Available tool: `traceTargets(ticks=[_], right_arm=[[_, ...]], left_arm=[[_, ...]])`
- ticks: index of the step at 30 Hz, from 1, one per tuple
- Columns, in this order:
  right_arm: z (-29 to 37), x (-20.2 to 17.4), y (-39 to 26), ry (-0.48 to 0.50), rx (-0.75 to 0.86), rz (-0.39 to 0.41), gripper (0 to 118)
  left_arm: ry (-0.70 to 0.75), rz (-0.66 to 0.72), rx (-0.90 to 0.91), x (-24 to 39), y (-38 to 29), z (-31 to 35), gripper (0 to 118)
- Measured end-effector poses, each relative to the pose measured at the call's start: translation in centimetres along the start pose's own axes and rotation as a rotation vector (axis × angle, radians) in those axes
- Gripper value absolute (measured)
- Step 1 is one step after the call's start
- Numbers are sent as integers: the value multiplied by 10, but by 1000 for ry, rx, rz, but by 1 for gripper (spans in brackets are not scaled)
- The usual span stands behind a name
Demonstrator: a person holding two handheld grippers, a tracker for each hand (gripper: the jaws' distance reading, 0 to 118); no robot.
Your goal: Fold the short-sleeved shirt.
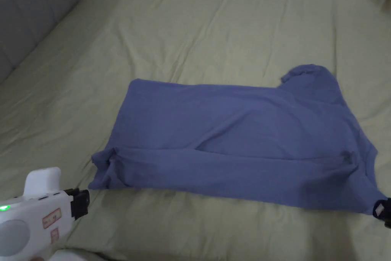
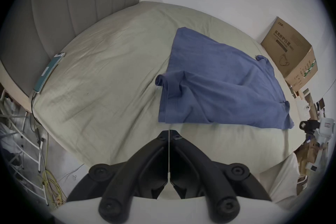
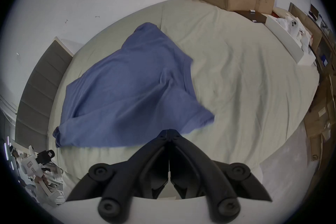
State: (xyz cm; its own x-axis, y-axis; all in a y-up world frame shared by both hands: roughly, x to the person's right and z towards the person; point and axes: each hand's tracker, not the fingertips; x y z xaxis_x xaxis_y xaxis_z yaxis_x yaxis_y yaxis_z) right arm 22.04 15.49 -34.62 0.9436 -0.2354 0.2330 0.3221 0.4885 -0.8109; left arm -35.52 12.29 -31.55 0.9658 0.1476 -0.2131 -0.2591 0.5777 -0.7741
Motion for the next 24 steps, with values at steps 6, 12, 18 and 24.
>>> traceTargets(ticks=[6,12,18,24], right_arm=[[-15,-2,-8,45,-35,-41,0],[-17,-5,1,47,-9,-56,0],[-52,6,32,37,-2,-76,95],[-84,9,24,-102,-73,-87,61]], left_arm=[[-43,12,8,-5,21,-38,87],[43,25,-85,-6,25,-80,63],[13,8,-65,-11,40,-61,10],[-1,-9,-27,10,45,-37,8]])
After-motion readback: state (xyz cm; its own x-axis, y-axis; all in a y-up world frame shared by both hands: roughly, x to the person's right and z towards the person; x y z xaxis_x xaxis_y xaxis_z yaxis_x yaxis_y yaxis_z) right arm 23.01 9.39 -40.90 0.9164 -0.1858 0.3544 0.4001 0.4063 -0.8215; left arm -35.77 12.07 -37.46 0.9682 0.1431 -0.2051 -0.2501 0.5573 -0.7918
